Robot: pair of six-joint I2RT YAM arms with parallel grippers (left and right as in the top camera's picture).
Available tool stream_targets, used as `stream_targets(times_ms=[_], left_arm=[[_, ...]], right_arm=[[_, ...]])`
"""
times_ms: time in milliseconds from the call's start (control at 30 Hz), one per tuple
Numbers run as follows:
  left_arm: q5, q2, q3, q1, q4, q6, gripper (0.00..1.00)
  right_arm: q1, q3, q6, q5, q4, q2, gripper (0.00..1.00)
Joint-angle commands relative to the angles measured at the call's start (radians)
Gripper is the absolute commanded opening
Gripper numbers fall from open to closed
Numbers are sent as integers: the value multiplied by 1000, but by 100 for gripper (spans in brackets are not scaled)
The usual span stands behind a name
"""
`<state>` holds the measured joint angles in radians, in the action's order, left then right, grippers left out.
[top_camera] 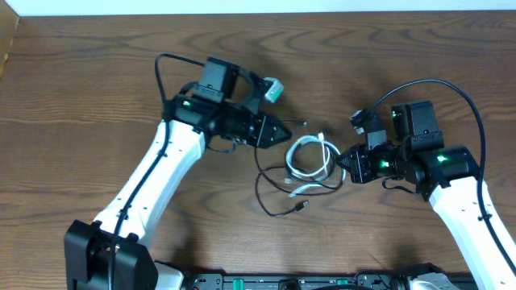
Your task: Untangle cables
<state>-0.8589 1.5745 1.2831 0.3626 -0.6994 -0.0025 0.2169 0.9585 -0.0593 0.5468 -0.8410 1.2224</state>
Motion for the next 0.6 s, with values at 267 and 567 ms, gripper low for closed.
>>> stream_targets(times_ms=[267, 567], left_arm=[[-11, -22, 1, -8, -66, 10, 30], [73, -19, -16, 9, -132, 10, 43]], right_arm=[[-6, 8, 17, 125, 33, 5, 1], [-6, 8, 13, 48, 79, 5, 11]])
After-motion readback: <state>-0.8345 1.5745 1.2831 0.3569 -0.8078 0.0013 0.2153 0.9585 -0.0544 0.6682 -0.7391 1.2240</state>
